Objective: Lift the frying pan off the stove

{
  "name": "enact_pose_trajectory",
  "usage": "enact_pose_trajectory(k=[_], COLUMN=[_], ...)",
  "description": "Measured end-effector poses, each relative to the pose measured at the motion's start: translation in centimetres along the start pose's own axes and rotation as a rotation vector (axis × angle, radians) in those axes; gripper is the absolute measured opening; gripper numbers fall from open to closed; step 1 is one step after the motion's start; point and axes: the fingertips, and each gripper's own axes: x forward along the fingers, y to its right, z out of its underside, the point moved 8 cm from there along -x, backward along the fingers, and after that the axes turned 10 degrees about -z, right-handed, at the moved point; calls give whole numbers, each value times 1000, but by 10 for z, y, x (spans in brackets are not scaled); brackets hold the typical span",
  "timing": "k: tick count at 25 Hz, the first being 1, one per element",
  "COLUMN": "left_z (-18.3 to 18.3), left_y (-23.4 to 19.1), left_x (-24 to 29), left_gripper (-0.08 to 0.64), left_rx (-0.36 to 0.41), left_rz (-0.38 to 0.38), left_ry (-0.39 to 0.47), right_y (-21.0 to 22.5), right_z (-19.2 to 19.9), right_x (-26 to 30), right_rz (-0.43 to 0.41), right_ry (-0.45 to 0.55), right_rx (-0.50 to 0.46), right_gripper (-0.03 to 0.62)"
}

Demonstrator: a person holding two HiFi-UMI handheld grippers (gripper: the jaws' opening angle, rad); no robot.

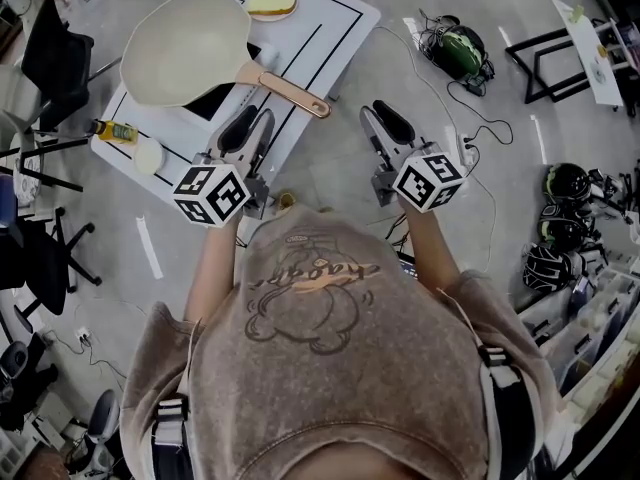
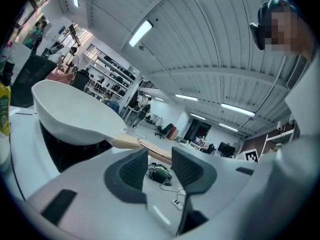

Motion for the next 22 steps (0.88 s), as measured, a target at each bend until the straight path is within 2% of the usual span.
enact_pose_trajectory(k=[3,6,10,11,14,22], left_z=[2,2,2,2,4,4], left_y=[0,-1,-5,-6,-10,-22], left_x=[3,6,12,13,17,30], left_gripper=[207,278,367,381,413,423], left_rx=[-28,-90,-155,-164,-200,-305], left_rz=[20,45,63,66,74,85], left_ry=[-15,-22,-30,-37,-57,-59], right_y=[1,0,-3,-4,-6,-3], right_z=[-2,-2,-1,-1,-3,-1], right_x=[4,10,21,24,33,60], right_rz=[-36,-79,-185,-207,-269,-454], right_ry=[-7,-26,-50,-61,-95,-187], right_rx=[16,25,85,94,108,238], right_gripper=[200,286,473,494,523,525])
